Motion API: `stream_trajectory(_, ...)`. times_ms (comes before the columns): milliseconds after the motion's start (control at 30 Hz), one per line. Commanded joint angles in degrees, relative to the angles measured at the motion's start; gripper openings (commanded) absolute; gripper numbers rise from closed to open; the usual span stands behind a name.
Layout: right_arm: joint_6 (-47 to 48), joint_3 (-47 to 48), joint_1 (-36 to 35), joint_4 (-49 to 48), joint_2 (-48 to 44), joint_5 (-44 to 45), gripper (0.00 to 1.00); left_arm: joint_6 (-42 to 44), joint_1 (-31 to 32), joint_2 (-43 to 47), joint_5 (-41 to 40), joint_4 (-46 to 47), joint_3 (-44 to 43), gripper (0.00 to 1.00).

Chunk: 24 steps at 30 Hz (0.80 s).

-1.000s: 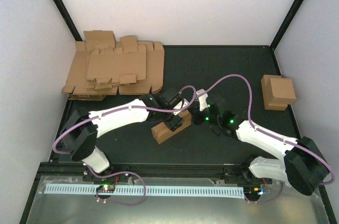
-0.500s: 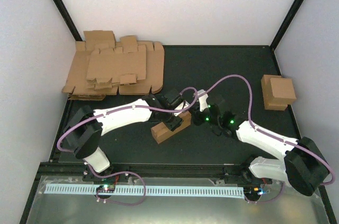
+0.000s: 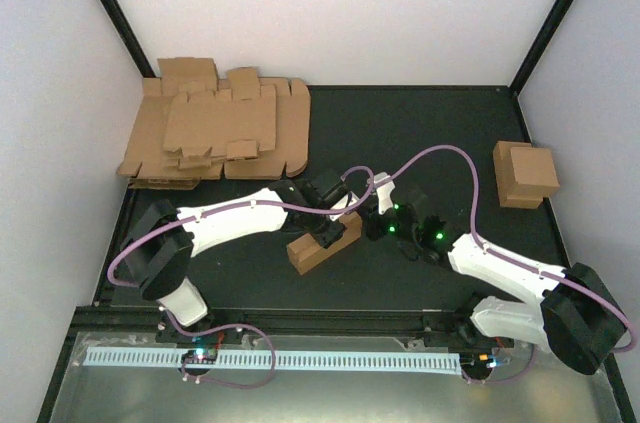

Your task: Fold the paper box

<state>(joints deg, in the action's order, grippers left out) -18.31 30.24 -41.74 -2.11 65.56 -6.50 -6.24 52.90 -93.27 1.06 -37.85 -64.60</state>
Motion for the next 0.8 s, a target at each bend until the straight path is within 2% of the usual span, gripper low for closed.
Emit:
stream_trajectory(0, -0.59, -1.79, -1.32, 2.63, -0.65, -0.21, 0.02, -1.76, -0.17, -0.60, -1.91, 0.18, -1.32, 0.45)
stream_trajectory(767, -1.48, -6.73, -2.31, 0.16, -1.60, 1.27, 0.02, -1.05, -0.17, -0.85, 0.40, 0.92, -1.06, 0.44)
